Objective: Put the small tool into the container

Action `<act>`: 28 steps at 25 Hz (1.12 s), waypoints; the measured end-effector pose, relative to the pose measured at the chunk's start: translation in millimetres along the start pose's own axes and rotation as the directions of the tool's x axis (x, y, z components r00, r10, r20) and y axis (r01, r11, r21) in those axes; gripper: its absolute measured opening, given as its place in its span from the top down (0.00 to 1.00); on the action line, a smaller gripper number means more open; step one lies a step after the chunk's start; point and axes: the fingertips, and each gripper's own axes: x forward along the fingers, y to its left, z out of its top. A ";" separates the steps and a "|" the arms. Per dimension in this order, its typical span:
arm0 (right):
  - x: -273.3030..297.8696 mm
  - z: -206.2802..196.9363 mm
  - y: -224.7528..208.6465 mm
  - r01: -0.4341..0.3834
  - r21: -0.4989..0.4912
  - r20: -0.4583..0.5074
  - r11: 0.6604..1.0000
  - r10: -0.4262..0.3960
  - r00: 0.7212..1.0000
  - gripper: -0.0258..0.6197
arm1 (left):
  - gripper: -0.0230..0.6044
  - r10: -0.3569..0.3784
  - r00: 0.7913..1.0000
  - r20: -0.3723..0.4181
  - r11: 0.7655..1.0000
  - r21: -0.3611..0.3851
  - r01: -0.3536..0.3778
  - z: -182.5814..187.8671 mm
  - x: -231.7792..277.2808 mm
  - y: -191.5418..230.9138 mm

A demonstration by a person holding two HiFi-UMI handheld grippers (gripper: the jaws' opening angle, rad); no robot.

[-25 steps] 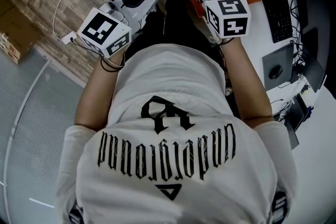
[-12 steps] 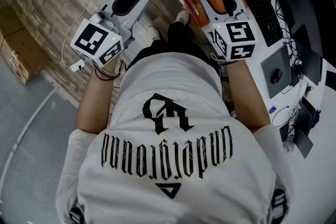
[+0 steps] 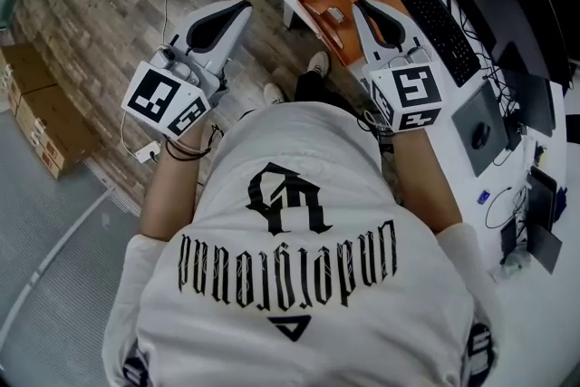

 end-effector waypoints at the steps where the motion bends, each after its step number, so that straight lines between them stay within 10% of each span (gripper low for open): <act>1: -3.6 3.5 1.8 0.001 -0.001 0.013 1.000 -0.001 1.000 0.93 | 0.94 0.001 1.000 0.009 1.000 0.011 -0.001 4.6 -3.6 -1.8; 28: -133.6 -15.4 -1.7 -0.025 -0.021 0.113 0.999 0.027 0.993 0.94 | 0.94 -0.103 0.994 0.023 0.993 0.053 0.102 23.8 5.5 -140.3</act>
